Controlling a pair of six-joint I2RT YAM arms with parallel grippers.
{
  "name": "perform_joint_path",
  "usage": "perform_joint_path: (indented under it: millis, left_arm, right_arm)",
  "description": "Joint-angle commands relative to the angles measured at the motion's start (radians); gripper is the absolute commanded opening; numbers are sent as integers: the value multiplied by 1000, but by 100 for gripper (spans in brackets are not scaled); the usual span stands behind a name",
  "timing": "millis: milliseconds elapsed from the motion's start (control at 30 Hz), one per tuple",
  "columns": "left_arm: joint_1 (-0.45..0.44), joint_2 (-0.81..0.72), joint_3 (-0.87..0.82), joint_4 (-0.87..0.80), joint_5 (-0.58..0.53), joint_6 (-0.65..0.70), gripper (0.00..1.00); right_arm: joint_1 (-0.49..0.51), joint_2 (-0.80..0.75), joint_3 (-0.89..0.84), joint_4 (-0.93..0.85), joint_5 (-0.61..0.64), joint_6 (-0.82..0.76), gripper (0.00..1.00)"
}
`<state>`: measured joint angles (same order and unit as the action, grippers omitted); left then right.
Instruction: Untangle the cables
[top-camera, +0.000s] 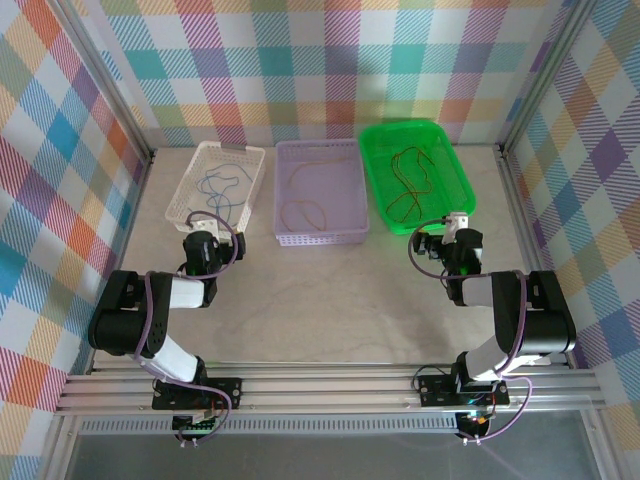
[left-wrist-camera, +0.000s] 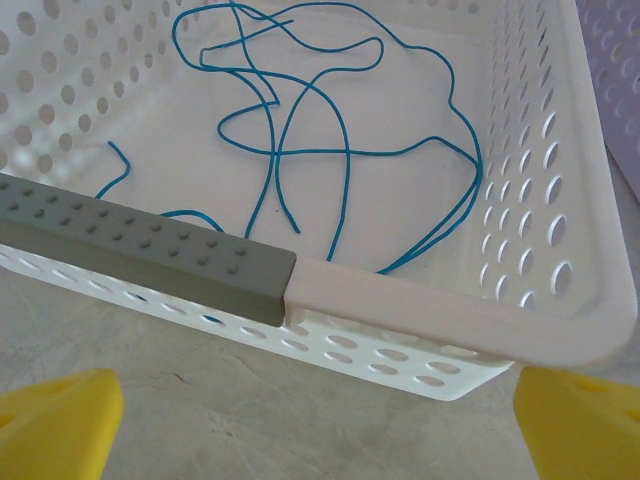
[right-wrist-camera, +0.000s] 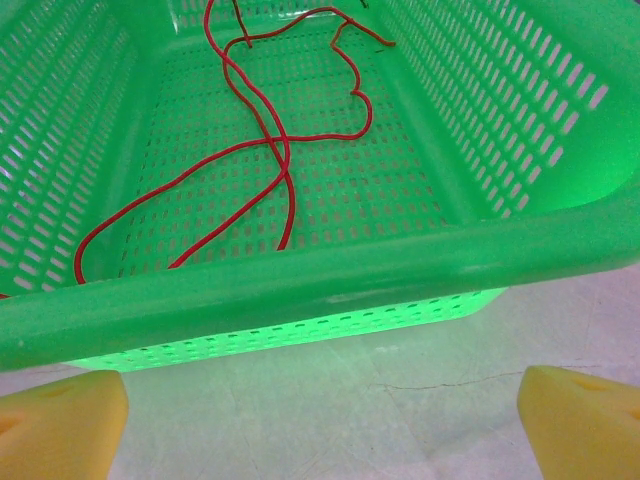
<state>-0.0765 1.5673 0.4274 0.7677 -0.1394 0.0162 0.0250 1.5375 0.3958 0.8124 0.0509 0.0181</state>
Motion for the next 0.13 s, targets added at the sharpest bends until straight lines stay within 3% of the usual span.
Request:
perform_joint_path:
  millis: [0, 100]
  left_arm:
    - [6, -1, -5, 34, 15, 2, 100]
    - [4, -7, -13, 45, 15, 5, 100]
  right_arm:
    - [-4, -3, 7, 33, -18, -7, 100]
    - [-5, -4, 8, 33, -17, -7, 100]
